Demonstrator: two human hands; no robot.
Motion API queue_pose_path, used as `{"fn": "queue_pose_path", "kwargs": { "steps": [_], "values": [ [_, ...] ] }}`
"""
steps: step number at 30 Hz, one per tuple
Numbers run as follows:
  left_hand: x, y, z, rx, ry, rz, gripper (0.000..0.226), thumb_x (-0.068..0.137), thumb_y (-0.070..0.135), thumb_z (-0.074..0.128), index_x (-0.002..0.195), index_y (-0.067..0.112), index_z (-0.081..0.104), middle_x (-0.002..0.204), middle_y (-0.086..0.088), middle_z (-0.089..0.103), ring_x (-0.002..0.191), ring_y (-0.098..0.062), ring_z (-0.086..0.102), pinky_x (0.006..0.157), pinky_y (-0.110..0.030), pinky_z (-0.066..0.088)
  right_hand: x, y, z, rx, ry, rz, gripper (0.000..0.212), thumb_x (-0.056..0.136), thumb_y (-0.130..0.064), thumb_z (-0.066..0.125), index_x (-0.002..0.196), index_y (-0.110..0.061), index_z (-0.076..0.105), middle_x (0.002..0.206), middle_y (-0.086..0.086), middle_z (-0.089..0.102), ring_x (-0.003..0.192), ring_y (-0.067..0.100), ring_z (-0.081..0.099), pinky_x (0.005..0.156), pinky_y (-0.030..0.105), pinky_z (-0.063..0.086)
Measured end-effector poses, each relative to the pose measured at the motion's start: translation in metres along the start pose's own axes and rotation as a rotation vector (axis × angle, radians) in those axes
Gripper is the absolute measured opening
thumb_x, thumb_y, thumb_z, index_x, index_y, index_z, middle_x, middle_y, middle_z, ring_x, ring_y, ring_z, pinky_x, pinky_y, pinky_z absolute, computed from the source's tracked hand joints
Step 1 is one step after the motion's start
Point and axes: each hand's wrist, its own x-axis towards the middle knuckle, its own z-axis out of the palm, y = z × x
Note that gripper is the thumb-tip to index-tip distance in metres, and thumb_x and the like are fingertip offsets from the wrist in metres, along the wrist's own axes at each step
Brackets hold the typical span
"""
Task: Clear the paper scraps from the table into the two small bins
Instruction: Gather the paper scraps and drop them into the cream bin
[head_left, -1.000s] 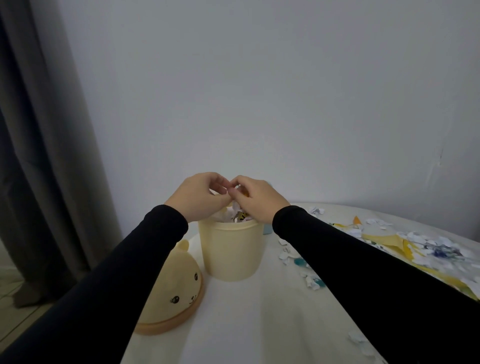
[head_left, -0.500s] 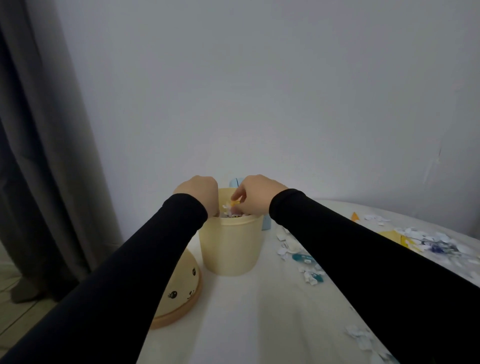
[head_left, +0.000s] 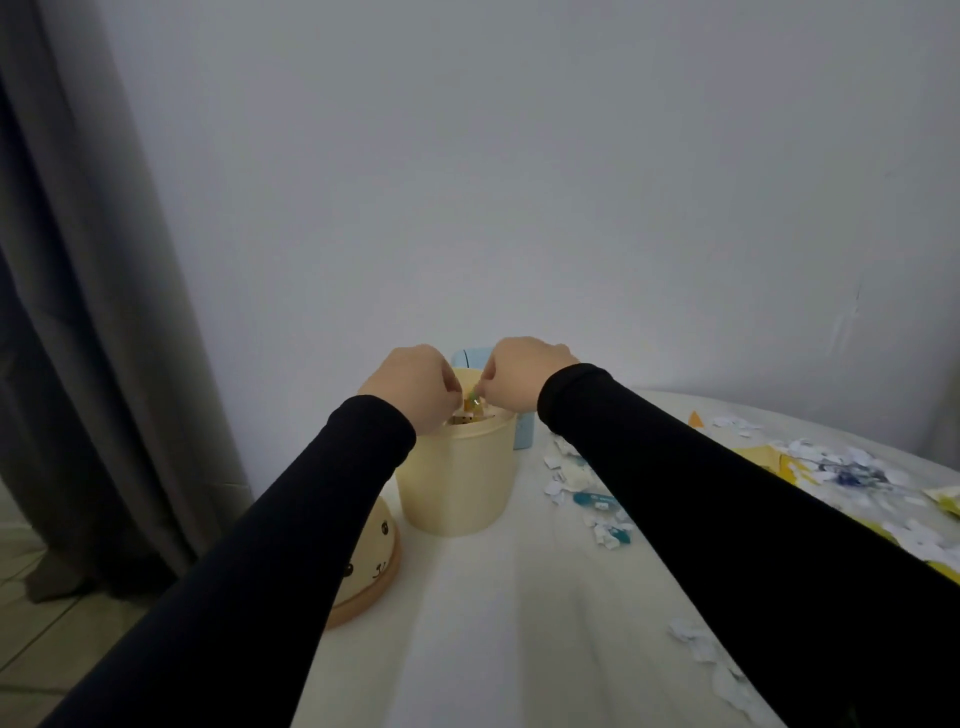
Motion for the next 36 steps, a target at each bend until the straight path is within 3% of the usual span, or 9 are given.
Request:
{"fn": "queue_pose_path", "kwargs": {
  "steps": [5, 8, 12, 16, 21, 24, 27, 31, 36],
  "values": [
    [-0.045, 0.025, 0.014, -0.166, 0.324, 0.189, 0.025, 0.091, 0.019, 0.05, 0.108, 0.02, 0.068, 0.106, 0.005, 0.067, 0.087, -0.01, 0.052, 0.08, -0.023, 0.041, -0.052, 0.021, -0.015, 0.268, 0.147, 0.038, 0.029, 0.091, -0.032, 0.053, 0.117, -0.024, 0.063, 0.117, -0.004, 0.062, 0.109, 0.019, 0.057, 0.099, 0.034, 0.043],
    [-0.081, 0.051, 0.045, -0.195, 0.368, 0.3, 0.028, 0.088, 0.021, 0.052, 0.113, 0.02, 0.064, 0.108, 0.001, 0.063, 0.1, -0.019, 0.054, 0.089, -0.034, 0.043, -0.091, 0.04, -0.008, 0.385, 0.189, 0.099, 0.028, 0.087, -0.024, 0.052, 0.112, -0.026, 0.065, 0.11, -0.003, 0.063, 0.101, 0.018, 0.06, 0.093, 0.033, 0.048],
    [-0.137, 0.09, 0.1, -0.114, 0.151, 0.321, 0.05, 0.087, 0.045, 0.04, 0.132, 0.024, 0.047, 0.129, 0.0, 0.048, 0.118, -0.023, 0.044, 0.095, -0.038, 0.039, -0.164, 0.078, 0.023, 0.359, 0.161, 0.249, 0.034, 0.087, -0.017, 0.048, 0.113, -0.028, 0.065, 0.114, 0.0, 0.062, 0.105, 0.019, 0.057, 0.093, 0.032, 0.046],
    [-0.17, 0.113, 0.139, 0.061, -0.285, 0.217, 0.066, 0.093, 0.061, 0.027, 0.149, 0.033, 0.008, 0.158, -0.007, 0.001, 0.142, -0.028, 0.008, 0.108, -0.052, 0.017, -0.233, 0.107, 0.044, 0.132, 0.1, 0.416, 0.037, 0.095, -0.03, 0.042, 0.131, -0.035, 0.049, 0.126, 0.0, 0.049, 0.122, 0.022, 0.041, 0.099, 0.039, 0.036],
    [-0.186, 0.147, 0.161, 0.1, -0.389, 0.136, 0.086, 0.082, 0.078, 0.019, 0.149, 0.034, -0.012, 0.158, -0.009, -0.016, 0.145, -0.034, -0.009, 0.112, -0.055, 0.002, -0.288, 0.134, 0.053, 0.079, 0.012, 0.666, 0.055, 0.095, -0.045, 0.035, 0.147, -0.034, 0.02, 0.151, 0.007, 0.017, 0.141, 0.029, 0.011, 0.109, 0.054, 0.018],
    [-0.182, 0.168, 0.172, 0.1, -0.378, 0.111, 0.091, 0.08, 0.08, 0.021, 0.15, 0.031, -0.012, 0.158, -0.013, -0.014, 0.145, -0.036, -0.009, 0.112, -0.055, 0.0, -0.3, 0.159, 0.065, 0.108, -0.103, 0.813, 0.063, 0.097, -0.053, 0.024, 0.15, -0.035, -0.003, 0.158, 0.008, -0.013, 0.144, 0.036, -0.016, 0.11, 0.063, 0.0],
    [-0.174, 0.188, 0.185, 0.111, -0.38, 0.119, 0.089, 0.083, 0.078, 0.018, 0.151, 0.028, -0.008, 0.158, -0.014, -0.012, 0.145, -0.037, -0.007, 0.112, -0.054, 0.001, -0.303, 0.184, 0.077, 0.128, -0.14, 0.866, 0.068, 0.093, -0.064, 0.018, 0.149, -0.037, -0.008, 0.158, 0.009, -0.018, 0.143, 0.036, -0.018, 0.109, 0.063, -0.005],
    [-0.156, 0.208, 0.199, 0.112, -0.351, 0.117, 0.075, 0.091, 0.065, 0.022, 0.152, 0.026, 0.0, 0.159, -0.015, -0.003, 0.145, -0.039, -0.001, 0.112, -0.054, 0.005, -0.29, 0.202, 0.079, 0.133, -0.084, 0.702, 0.057, 0.099, -0.053, 0.019, 0.151, -0.037, 0.003, 0.16, 0.005, -0.007, 0.146, 0.033, -0.007, 0.111, 0.062, 0.001],
    [-0.147, 0.221, 0.203, 0.003, -0.193, 0.224, 0.052, 0.098, 0.045, 0.026, 0.146, 0.026, 0.026, 0.157, -0.007, 0.017, 0.142, -0.027, 0.017, 0.11, -0.053, 0.011, -0.292, 0.215, 0.069, 0.1, 0.184, 0.636, 0.046, 0.1, -0.037, 0.031, 0.146, -0.032, 0.028, 0.154, -0.004, 0.022, 0.142, 0.02, 0.019, 0.11, 0.053, 0.02]
  ]
}}
